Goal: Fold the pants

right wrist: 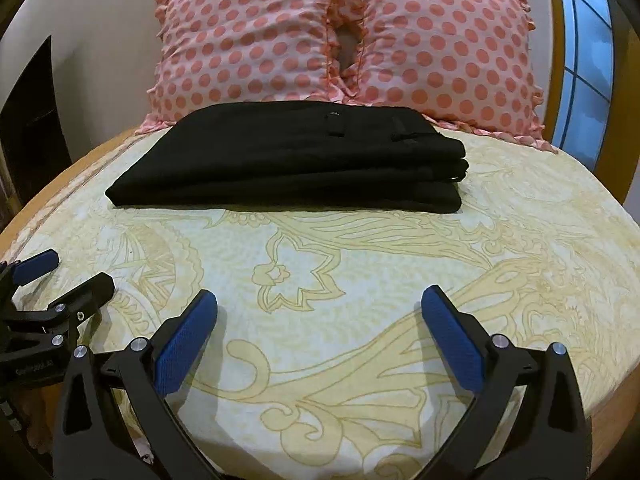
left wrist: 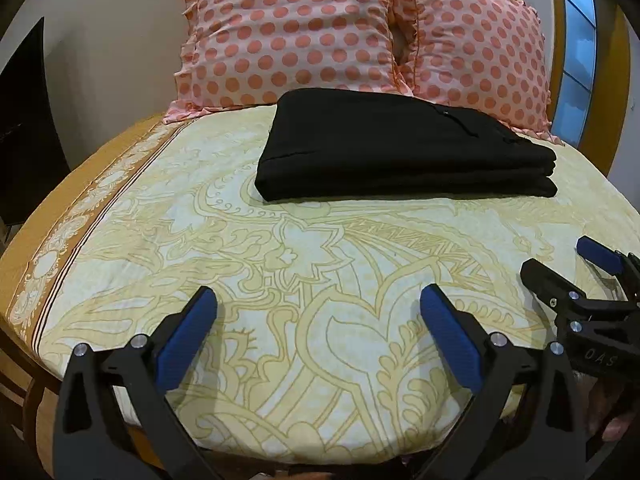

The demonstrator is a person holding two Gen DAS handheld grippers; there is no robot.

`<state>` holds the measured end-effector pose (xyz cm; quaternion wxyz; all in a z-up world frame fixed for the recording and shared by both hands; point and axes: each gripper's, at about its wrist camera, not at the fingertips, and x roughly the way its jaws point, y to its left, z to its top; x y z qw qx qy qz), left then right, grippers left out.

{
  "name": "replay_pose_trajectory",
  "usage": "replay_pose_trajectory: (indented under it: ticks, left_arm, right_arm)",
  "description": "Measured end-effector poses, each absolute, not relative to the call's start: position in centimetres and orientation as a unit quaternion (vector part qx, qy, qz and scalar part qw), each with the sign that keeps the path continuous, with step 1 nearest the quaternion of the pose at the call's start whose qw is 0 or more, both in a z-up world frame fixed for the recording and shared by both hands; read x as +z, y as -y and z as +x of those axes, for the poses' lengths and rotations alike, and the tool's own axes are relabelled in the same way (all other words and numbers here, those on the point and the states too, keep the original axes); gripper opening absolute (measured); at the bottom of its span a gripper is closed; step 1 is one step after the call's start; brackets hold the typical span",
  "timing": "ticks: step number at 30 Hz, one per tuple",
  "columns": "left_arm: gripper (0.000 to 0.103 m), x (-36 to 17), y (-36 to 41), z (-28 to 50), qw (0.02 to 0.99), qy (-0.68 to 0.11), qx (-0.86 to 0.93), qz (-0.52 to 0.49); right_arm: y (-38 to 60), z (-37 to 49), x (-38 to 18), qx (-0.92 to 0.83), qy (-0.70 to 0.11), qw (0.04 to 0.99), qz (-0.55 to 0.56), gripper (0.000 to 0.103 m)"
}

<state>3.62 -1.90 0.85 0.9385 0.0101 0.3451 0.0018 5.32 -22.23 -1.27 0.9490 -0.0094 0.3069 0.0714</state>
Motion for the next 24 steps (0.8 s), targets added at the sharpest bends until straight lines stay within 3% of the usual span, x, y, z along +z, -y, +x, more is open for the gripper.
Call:
replay_pose_trajectory:
  ticks: [24]
  left_arm:
    - [0.101, 0.7, 1.96, 3.37, 0.945, -0.328, 0.003, 0.009]
  right_arm:
    - [22.34, 4.7, -1.63, 0.064, -0.28, 0.958, -0.007, 0.102]
